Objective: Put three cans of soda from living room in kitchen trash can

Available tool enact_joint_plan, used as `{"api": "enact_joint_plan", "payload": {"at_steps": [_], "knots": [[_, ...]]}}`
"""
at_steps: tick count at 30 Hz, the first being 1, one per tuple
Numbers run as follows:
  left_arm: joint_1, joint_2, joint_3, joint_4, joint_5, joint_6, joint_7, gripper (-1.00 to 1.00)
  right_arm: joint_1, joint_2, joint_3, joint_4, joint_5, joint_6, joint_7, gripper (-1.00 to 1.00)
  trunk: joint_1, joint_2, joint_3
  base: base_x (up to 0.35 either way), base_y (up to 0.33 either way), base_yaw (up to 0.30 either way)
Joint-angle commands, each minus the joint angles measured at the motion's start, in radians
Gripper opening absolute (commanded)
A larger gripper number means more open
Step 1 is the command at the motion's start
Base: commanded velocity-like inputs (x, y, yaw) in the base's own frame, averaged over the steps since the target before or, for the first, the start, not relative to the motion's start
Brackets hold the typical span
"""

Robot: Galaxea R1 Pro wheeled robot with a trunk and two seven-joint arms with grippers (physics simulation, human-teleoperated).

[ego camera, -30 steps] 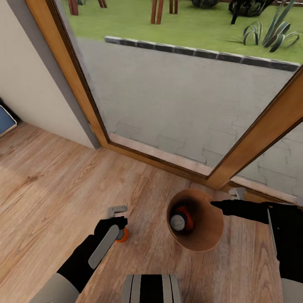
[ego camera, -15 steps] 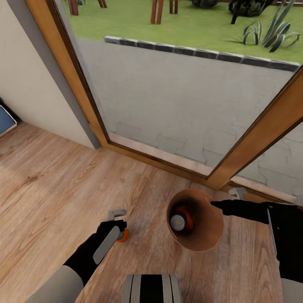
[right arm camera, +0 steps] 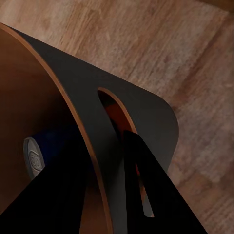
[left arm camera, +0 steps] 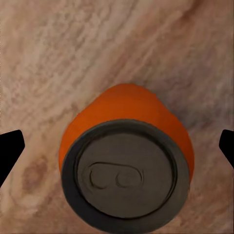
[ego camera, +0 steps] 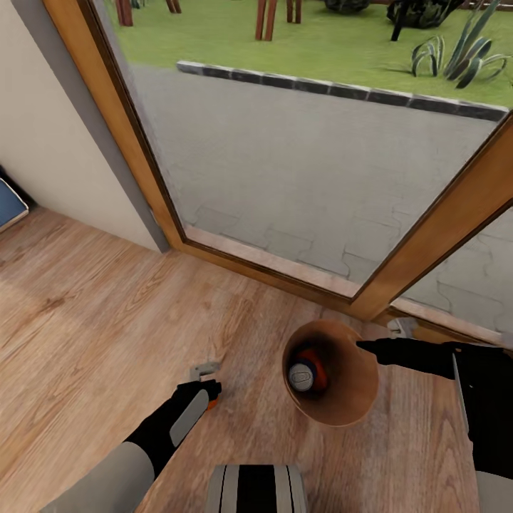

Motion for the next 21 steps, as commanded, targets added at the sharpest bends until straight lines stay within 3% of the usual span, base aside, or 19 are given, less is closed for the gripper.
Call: {"api": "enact_joint_plan", "payload": {"at_steps": [1, 21], "knots": [[-0.005, -0.001, 0.0, 0.014, 0.0, -0.005, -0.003, 1.0, 0.0, 0.0, 0.0, 0.0, -0.021, 0.017, 0.002, -1.0, 0.0, 0.0, 0.0, 0.0, 0.0, 0.0], [-0.015, -0.014, -0.001, 0.101, 0.0, -0.078, -0.014, 1.0, 0.0, 0.002, 0.003, 0.0, -0.021, 0.017, 0.004, -1.0, 0.0, 0.0, 0.0, 0.0, 0.0, 0.0]]}}
